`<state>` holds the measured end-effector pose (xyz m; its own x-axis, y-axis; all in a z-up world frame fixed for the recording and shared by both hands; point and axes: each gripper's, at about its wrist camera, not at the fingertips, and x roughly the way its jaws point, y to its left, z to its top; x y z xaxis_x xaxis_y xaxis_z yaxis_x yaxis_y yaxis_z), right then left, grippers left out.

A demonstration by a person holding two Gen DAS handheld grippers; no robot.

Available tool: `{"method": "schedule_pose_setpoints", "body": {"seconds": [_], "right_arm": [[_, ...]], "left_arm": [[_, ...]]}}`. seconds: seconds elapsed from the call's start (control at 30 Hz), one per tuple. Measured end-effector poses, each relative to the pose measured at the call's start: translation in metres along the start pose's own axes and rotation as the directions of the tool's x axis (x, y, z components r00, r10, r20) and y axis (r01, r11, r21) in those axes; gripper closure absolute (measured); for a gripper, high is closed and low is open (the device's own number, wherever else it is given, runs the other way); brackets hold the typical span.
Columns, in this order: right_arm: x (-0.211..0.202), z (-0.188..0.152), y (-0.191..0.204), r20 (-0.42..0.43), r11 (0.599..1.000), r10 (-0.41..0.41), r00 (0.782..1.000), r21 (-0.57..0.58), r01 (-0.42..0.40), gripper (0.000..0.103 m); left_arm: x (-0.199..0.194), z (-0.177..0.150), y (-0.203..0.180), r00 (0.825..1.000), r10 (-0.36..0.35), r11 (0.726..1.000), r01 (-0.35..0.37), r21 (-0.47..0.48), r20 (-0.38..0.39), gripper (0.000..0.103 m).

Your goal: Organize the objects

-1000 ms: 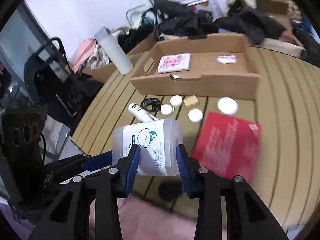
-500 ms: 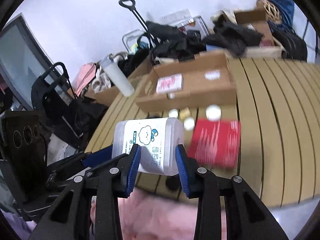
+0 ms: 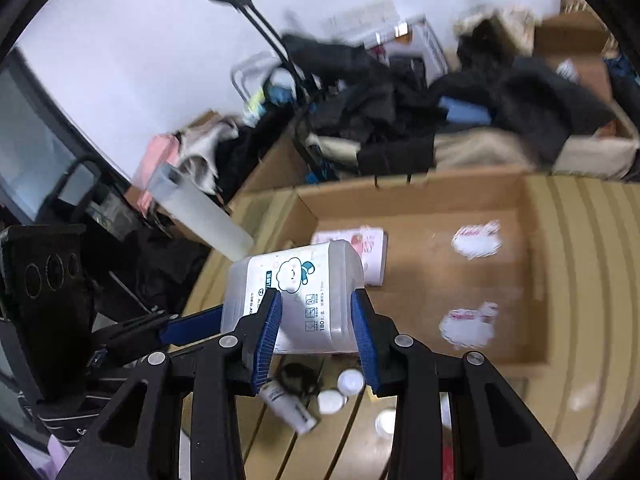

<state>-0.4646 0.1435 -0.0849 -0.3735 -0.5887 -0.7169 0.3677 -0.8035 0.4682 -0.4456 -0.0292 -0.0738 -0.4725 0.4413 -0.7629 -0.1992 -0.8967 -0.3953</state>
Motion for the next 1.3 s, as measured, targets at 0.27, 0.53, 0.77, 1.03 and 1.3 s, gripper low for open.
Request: {"method": "schedule_pose_setpoints", "body": {"seconds": [0.27, 0.53, 0.77, 1.03, 1.3], "right_arm": [[0.105, -0.016, -0.026, -0.197, 0.996, 0.027, 0.980, 0.091, -0.009, 0.064], [0.078, -0.012, -0.014, -0.178, 0.997, 0.054, 0.982, 0.057, -0.045, 0.060], [-0.044, -0.007, 0.011, -0.033, 0.965, -0.213, 0.976, -0.163, 0.205, 0.016], [-0.156, -0.032, -0.002, 0.052, 0.941, -0.317, 0.947, -0.110, 0.320, 0.016], [-0.223, -0.136, 0.037, 0.105, 0.942, -0.240, 0.965, -0.214, 0.258, 0.016]], "left_arm": [[0.061, -0.017, 0.059, 0.983, 0.116, 0.987, -0.129, -0.091, -0.140, 0.068], [-0.003, -0.008, 0.038, 0.980, 0.195, 0.980, -0.196, -0.038, -0.027, 0.047], [-0.084, -0.003, -0.006, 0.939, 0.343, 0.938, -0.344, 0.041, 0.021, 0.005], [-0.144, -0.036, -0.056, 0.932, 0.352, 0.932, -0.358, 0.055, 0.091, 0.001], [-0.186, -0.136, -0.107, 0.939, 0.320, 0.937, -0.333, 0.106, 0.125, 0.000]]}}
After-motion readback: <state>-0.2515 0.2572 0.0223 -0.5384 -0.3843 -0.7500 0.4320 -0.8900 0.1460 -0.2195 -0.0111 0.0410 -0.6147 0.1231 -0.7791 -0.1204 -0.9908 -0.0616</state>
